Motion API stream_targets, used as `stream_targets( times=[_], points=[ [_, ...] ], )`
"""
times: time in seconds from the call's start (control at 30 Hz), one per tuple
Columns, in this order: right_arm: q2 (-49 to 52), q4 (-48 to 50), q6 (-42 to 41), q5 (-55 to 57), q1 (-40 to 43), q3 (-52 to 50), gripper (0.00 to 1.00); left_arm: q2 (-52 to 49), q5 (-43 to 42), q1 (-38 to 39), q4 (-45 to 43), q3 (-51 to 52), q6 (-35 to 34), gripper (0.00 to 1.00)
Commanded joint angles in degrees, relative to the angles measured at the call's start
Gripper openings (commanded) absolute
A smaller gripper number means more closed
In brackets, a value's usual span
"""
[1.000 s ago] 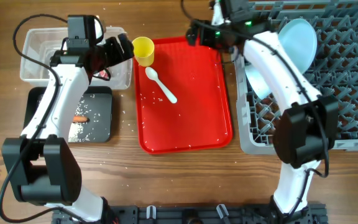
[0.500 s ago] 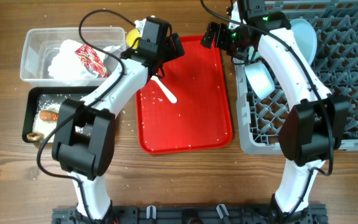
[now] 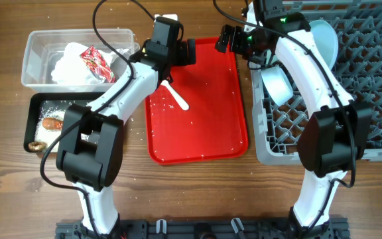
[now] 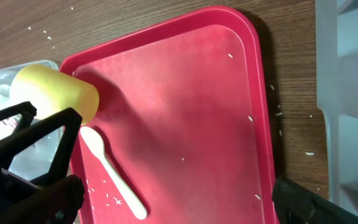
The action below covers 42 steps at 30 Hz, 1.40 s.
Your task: Sort waste into correct bins and load items into the dishwasher rack
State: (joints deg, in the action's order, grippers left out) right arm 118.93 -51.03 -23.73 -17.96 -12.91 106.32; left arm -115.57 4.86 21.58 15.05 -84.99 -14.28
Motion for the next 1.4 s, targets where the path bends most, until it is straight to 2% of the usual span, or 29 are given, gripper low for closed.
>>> stream_targets(
  times=[0.0,0.17,0.3,0.6,1.37],
  points=[
    [-1.62,0.04,1.25,0.57,0.07,1.03,1.00,0.17,-2.93,-2.27,2.36,-4.50,3.87,1.00],
    [-1.62,-0.02,1.22,0.52,0.07,1.03,1.00,0.15,-6.01,-7.67,3.87,-5.09,5.35,1.00],
    [-1.62,-0.02,1.22,0.52,0.07,1.03,1.00,-1.27,-14.86,-12.41,2.27,-5.09,12.83,1.00],
    [-1.62,-0.09,1.25,0.52,0.07,1.03,1.00,-2.73,-15.74,-10.73,0.37,-5.07,21.62,1.00],
    [-1.62,0.22,2.69,0.57,0.07,1.03,1.00,-8.48,-15.72,-7.58,0.42,-5.09,22.51,0.99]
  ],
)
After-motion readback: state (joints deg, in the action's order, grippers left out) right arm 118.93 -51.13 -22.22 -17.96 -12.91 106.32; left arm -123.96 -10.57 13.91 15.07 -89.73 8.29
